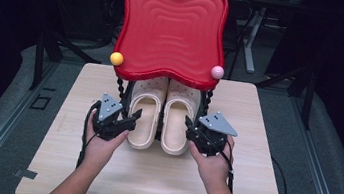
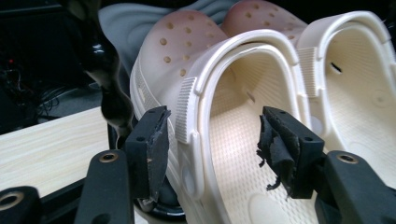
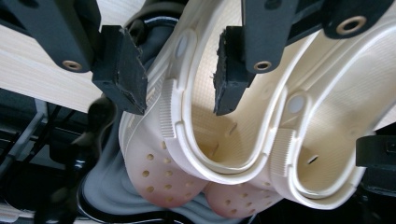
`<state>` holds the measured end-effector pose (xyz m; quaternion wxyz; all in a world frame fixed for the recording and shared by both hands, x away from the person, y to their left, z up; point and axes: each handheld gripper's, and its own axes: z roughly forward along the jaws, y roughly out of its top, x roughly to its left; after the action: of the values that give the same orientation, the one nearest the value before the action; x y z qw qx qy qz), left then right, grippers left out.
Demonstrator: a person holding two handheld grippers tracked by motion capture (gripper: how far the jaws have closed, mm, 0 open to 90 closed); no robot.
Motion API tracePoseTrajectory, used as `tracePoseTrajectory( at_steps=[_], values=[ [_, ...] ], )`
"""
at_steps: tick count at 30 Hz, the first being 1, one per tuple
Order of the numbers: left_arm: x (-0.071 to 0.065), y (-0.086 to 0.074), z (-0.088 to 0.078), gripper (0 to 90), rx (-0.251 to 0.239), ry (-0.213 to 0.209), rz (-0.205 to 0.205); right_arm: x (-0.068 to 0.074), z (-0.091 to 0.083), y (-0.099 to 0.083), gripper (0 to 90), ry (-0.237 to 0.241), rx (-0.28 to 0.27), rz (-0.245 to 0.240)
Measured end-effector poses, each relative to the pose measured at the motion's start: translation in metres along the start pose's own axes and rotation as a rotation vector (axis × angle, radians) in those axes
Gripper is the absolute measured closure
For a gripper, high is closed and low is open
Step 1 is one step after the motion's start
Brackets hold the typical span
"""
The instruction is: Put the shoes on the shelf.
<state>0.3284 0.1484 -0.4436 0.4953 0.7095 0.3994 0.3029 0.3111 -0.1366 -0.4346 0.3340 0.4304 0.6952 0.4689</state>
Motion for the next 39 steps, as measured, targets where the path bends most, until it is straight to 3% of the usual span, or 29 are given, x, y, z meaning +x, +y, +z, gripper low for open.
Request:
tracePoseTrajectory(
  at_steps=[3, 10, 13, 16, 20, 23, 32, 39],
  values=[
    [-0.001, -0.002, -0.009, 45.0, -0.011, -0.015, -0.014, 0.002, -0.011, -0.002, 56.1, 0.014, -0.002, -0.010],
    [-0.010, -0.022, -0.030, 48.1, -0.011, -0.058, 0.017, 0.014, -0.036, -0.020, 56.6, 0.051, 0.006, -0.049],
    [-0.011, -0.031, -0.039, 48.2, -0.003, -0.050, 0.019, 0.020, -0.040, -0.028, 57.1, 0.069, 0.004, -0.052],
    [-0.014, -0.041, -0.049, 51.1, 0.014, -0.072, -0.026, 0.025, -0.047, -0.038, 65.2, 0.097, 0.019, -0.044],
    [-0.023, -0.054, -0.055, 60.3, 0.031, -0.074, -0.027, 0.032, -0.051, -0.051, 75.4, 0.132, 0.041, -0.030],
    [-0.026, -0.064, -0.055, 65.3, 0.055, -0.079, -0.006, 0.038, -0.049, -0.061, 80.6, 0.140, 0.075, -0.043],
    [-0.027, -0.087, -0.048, 88.7, 0.107, -0.143, -0.018, 0.046, -0.033, -0.082, 88.1, 0.188, 0.162, -0.028],
    [-0.027, -0.093, -0.038, 89.6, 0.143, -0.159, -0.046, 0.047, -0.019, -0.089, 88.6, 0.196, 0.185, 0.002]
  ],
)
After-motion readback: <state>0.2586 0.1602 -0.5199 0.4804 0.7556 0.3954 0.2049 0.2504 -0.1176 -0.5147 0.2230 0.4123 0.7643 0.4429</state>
